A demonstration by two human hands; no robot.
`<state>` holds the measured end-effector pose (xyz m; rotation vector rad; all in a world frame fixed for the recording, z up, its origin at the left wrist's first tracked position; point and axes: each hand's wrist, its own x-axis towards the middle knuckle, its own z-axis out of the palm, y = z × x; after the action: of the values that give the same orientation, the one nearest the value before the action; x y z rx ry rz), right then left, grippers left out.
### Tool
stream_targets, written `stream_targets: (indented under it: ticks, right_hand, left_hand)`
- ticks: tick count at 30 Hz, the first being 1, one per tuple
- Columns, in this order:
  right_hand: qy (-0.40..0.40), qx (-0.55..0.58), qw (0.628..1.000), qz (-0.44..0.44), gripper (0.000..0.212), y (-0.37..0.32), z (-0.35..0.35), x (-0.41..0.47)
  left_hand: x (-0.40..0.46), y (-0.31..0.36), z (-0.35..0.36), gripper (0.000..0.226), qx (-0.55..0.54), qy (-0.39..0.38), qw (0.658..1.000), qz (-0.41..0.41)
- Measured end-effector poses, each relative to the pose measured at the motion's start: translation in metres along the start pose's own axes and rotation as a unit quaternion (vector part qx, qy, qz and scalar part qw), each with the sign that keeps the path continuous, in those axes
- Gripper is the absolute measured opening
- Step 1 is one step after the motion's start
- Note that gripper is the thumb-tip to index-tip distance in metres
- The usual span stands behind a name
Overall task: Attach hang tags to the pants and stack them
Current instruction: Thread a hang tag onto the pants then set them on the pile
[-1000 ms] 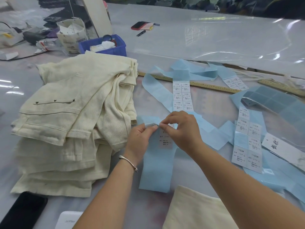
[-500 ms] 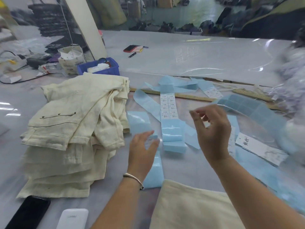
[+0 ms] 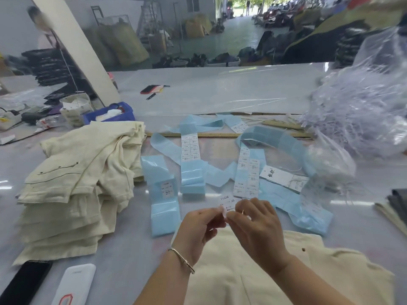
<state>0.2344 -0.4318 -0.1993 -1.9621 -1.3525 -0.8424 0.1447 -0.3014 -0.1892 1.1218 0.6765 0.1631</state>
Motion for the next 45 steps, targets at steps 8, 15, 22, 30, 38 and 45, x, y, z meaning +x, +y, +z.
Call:
stream_targets:
  ticks: [8,15,22,30,38,45]
  right_hand:
    - [-0.074,0.052,0.988,0.121,0.013,0.027,-0.055,-0.087]
    - [-0.097,-0.008,0.959,0.265,0.030,0.098,-0.082,-0.075]
    - [-0.254,-0.077,0.931,0.251,0.032,0.163,-0.027,-0.028]
    - [-0.372,-0.136,0.888,0.234,0.038,0.206,0.063,0.006]
    - [-0.440,-0.199,0.851,0.206,0.034,0.246,0.102,0.017]
    - [-0.409,-0.168,0.859,0.258,0.043,0.246,0.114,0.022]
  left_hand:
    - [0.000,-0.034,0.063,0.016,-0.042,0.059,0.997,0.024]
    - [0.006,-0.064,0.087,0.010,-0.093,0.052,0.994,-0.024]
    - [0.035,-0.073,0.082,0.017,-0.150,0.057,0.986,-0.035]
    - [0.072,-0.062,0.085,0.040,-0.037,-0.019,0.999,0.002]
    - [0.111,-0.055,0.094,0.044,0.015,-0.053,0.998,0.003]
    - [0.134,-0.053,0.105,0.041,-0.008,-0.020,1.000,-0.021]
